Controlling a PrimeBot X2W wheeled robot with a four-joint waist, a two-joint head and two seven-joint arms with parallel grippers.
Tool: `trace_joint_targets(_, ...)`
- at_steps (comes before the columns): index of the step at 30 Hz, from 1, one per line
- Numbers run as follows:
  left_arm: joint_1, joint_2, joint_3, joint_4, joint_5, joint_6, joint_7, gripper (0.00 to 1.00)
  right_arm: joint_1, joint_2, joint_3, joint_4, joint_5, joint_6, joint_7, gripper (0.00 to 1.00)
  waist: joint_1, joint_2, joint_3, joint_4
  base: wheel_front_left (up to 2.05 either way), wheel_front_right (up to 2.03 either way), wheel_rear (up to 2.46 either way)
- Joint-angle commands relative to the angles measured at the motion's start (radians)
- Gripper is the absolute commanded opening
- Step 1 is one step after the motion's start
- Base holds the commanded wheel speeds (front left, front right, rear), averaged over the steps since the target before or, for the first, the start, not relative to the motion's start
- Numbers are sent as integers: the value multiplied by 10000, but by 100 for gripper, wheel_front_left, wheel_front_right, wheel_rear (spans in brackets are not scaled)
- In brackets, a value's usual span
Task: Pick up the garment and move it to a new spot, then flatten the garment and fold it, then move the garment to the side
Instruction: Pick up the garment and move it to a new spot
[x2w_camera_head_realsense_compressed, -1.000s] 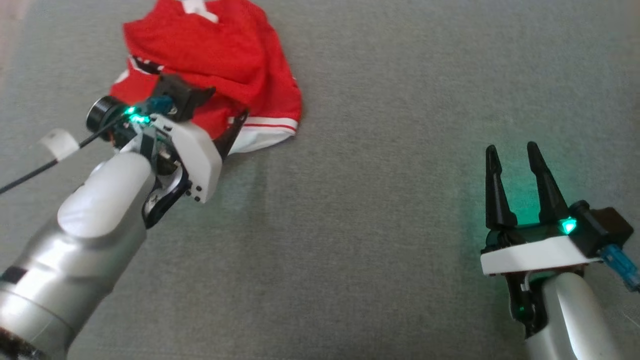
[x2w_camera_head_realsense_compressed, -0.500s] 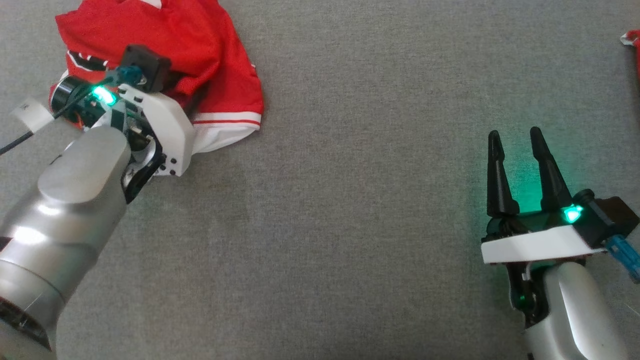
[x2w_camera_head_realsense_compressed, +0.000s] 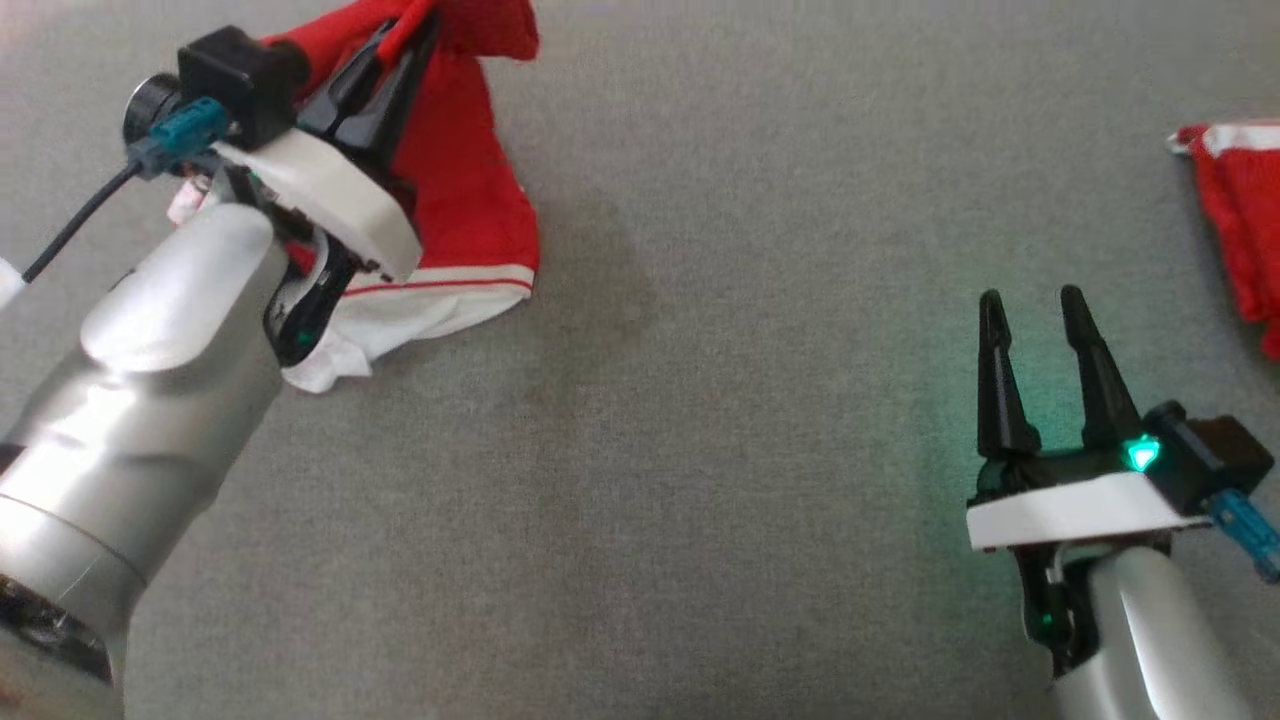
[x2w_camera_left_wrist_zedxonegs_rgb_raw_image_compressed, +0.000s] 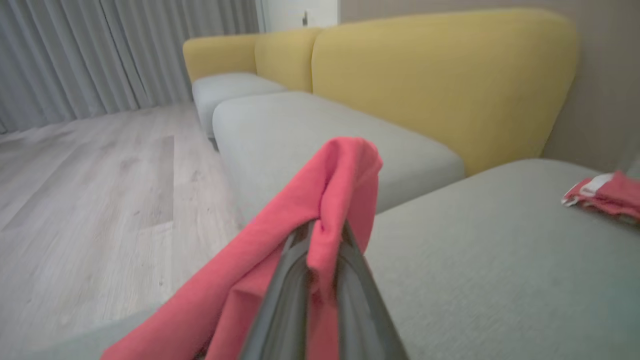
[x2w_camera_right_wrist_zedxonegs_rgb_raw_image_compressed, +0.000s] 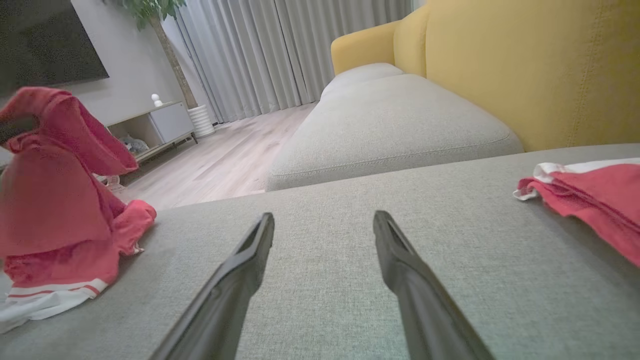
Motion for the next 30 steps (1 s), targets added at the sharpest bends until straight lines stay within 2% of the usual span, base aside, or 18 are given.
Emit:
trace_joint_targets(1, -682, 379, 514, -460, -108, 18, -152, 0, 128, -41, 178, -234, 110, -9, -107, 100, 1, 0, -458, -60, 0, 0, 0)
trace_joint_targets(5, -722, 411, 810, -1353, -440, 74, -165, 0, 267, -41, 217, -158, 238, -9, -107, 100, 1, 0, -856, -205, 0, 0, 0)
trace_joint_targets(12, -898, 572, 893, -3038, -602, 606, 511, 0, 300, -41, 325, -219, 522, -9, -107, 100, 1, 0, -915, -689, 0, 0, 0)
trace_joint_targets(19, -895, 578, 720, -4264, -622, 1104, 1184, 0, 148, -41, 493, -361, 892, -9, -107, 100, 1, 0, -685, -1499, 0, 0, 0)
trace_joint_targets(23, -1053, 428, 386, -4670, -224, 1278, 1359, 0, 53, -41, 624, -393, 1097, -9, -107, 100, 1, 0, -559, -2050, 0, 0, 0)
trace_joint_targets(27, -1188, 158, 116, -4896, 48, 1267, 1359, 0, -59, -41, 744, -454, 1296, -9, -107, 100, 1, 0, -433, -2628, 0, 0, 0)
trace_joint_targets(30, -1252, 64, -168, -5061, 219, 1005, 1379, 0, -117, -41, 787, -484, 1433, -9, -107, 100, 1, 0, -338, -3010, 0, 0, 0)
